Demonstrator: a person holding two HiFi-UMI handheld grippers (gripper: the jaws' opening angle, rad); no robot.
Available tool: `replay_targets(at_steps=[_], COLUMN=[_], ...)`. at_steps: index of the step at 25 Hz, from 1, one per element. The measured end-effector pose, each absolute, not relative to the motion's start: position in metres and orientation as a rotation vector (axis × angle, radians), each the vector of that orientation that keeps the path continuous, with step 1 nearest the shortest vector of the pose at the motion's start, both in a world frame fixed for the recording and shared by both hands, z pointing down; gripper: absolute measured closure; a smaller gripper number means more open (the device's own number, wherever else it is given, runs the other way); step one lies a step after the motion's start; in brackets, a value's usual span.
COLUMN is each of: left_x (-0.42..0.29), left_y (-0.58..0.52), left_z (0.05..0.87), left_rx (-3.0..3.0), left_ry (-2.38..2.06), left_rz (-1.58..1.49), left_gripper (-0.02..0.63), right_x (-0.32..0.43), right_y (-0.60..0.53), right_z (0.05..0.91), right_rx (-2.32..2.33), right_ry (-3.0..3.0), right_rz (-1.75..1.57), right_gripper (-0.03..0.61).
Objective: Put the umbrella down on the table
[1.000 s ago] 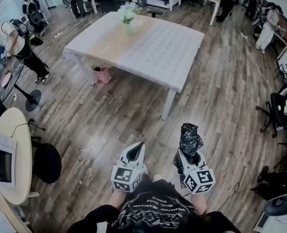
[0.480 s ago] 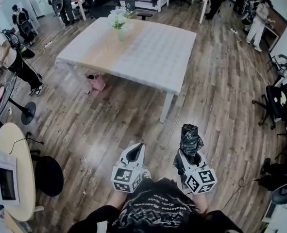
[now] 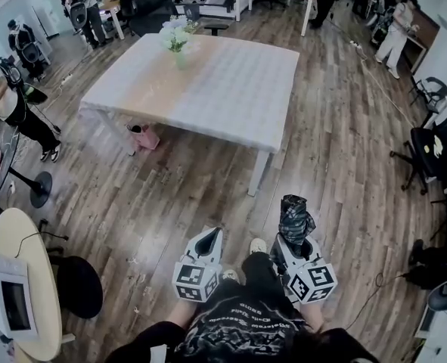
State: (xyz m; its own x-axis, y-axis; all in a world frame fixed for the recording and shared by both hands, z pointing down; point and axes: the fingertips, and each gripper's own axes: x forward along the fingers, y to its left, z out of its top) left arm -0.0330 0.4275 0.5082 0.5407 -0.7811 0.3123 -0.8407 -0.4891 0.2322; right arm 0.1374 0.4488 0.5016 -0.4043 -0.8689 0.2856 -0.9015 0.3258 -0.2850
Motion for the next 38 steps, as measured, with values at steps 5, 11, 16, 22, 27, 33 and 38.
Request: replay_targets(at_steps=[5,11,16,22,27,33,38], left_x=[-0.027,-0.031,-0.012,0.022,0.053,0.082,0.090], left_y=[0.404,0.354,0.291,0.211,0.156,0.110,0.093], left_z=[0.515,0.525,0.518,0.509,0.508,0.505,0.515], left_rx=[2.422,2.352,2.346,2.359,2.343,2.349,2.315], left_ry=[-1.337,-1.404,-1.438,-1.472,-1.493,-1.529,-1.521], left_rz=[0.242,0.251,0.251,0.244,0.229,0.208,0.202], left_gripper=[0.594,0.594,0.594,0.594,0.594,0.594,0.594], right_x=[0.140,0.142,0.161,0.189,0.215,0.231,0.239], right_y=[0.421,0.361,0.291,0.204,0.143,0.096,0.080], right_z=[0.514,0.520,0.518,0.517,0.514,0.506,0.514], right_rx=[1.643,1.584,1.559,1.517,1.483,1.425,1.415], right_ry=[-2.486,-2.504,-2.519,-2.547,-2.566,-2.607,-2.600], right_rz=[0.643,0.626,0.629,0.622,0.607,0.550,0.596], right_gripper=[0.390,0.390,0.390,0.390,0.390,0.390,0.390])
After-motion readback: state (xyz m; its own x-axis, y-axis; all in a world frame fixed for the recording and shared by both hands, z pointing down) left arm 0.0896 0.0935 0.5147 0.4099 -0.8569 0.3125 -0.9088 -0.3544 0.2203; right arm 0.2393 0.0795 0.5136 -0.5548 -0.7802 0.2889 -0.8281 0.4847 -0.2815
